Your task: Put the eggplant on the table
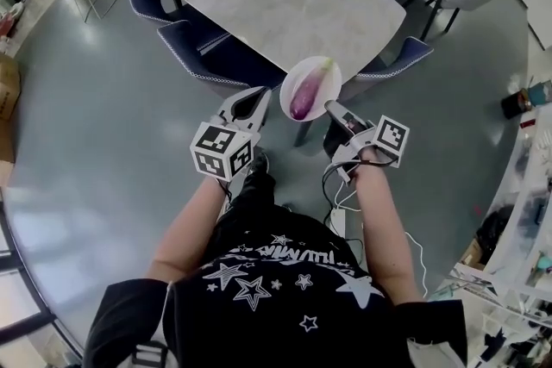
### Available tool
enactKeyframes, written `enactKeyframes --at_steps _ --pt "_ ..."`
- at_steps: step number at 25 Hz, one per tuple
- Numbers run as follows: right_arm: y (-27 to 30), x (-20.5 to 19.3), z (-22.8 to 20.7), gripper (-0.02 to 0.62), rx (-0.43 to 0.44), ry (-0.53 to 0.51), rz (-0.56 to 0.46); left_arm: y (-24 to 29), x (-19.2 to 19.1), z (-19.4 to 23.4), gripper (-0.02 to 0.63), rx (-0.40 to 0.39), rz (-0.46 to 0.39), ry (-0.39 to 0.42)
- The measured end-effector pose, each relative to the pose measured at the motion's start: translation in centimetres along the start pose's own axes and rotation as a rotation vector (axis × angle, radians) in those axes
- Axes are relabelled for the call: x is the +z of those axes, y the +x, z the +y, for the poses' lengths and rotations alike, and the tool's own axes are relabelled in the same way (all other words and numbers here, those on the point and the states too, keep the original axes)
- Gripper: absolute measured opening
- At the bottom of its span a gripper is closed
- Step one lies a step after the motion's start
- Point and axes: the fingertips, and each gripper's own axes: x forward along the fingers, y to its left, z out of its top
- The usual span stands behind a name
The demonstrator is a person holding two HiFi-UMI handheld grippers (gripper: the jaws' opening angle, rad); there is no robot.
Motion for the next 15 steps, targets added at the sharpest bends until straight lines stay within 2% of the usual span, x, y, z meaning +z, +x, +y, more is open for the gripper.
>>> enactKeyframes --at_steps 10,15 --pt "8.3 7.3 1.3 0.02 -0.007 -0.005 -0.052 7.6 3.6 8.0 0.008 -0.036 0.002 -0.002" --pt "11.9 9.9 1.5 0.02 -0.027 -0.007 -0.081 10.9 4.7 11.2 0.008 -0.08 0.013 -0.004"
